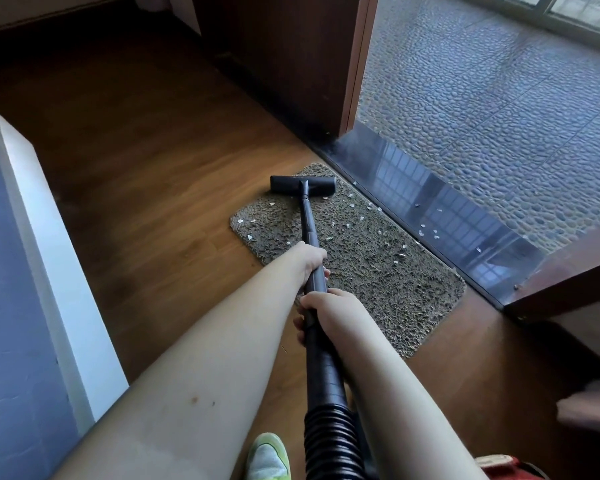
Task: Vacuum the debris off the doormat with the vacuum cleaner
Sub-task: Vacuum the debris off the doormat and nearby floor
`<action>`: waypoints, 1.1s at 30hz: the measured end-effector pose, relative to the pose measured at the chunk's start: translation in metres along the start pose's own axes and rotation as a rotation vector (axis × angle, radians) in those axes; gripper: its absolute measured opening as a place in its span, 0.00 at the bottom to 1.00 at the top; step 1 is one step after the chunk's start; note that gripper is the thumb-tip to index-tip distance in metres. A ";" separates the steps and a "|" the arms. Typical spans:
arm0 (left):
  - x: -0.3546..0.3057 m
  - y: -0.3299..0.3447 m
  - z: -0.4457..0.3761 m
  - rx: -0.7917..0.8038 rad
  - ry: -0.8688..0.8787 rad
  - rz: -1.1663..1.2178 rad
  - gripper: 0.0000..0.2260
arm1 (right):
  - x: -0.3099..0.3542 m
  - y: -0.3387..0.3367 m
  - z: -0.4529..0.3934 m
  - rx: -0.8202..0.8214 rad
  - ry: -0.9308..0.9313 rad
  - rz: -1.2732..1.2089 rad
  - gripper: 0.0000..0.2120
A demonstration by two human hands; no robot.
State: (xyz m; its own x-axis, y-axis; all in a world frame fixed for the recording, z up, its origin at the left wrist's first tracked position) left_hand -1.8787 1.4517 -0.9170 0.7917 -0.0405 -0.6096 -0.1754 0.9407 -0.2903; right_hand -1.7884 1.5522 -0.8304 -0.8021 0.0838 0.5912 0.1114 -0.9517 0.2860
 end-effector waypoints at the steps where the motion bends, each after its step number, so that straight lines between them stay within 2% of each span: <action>1: 0.000 0.001 0.000 0.007 -0.003 0.002 0.07 | 0.000 0.000 0.000 -0.002 -0.004 0.013 0.07; 12: 0.019 0.011 0.035 0.063 -0.026 0.027 0.05 | -0.003 -0.002 0.041 0.003 -0.054 0.325 0.02; 17: 0.043 0.025 0.058 0.050 -0.010 0.044 0.16 | -0.019 -0.017 0.070 0.007 -0.060 0.397 0.04; 22: 0.049 0.038 0.081 0.043 0.021 0.090 0.19 | -0.023 -0.037 0.086 -0.025 -0.088 0.461 0.02; 26: 0.055 0.045 0.094 0.039 0.036 0.064 0.18 | -0.028 -0.042 0.102 -0.020 -0.089 0.471 0.03; 33: 0.060 0.060 0.111 0.075 0.024 0.077 0.10 | -0.032 -0.051 0.116 -0.016 -0.046 0.471 0.01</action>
State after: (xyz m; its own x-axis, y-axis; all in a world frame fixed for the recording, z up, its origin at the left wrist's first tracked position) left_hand -1.7767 1.5428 -0.8894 0.7634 0.0259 -0.6455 -0.1900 0.9640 -0.1861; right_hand -1.7003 1.6321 -0.7767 -0.6399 -0.3455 0.6863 0.4473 -0.8938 -0.0329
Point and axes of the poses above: each hand's wrist, its own z-axis away from the middle knuckle, its own y-axis out of the palm, x = y × z, the point moved 8 cm from there along -z, towards the middle knuckle, and after that the axes turned 10 degrees about -z, right-handed, at the moved point
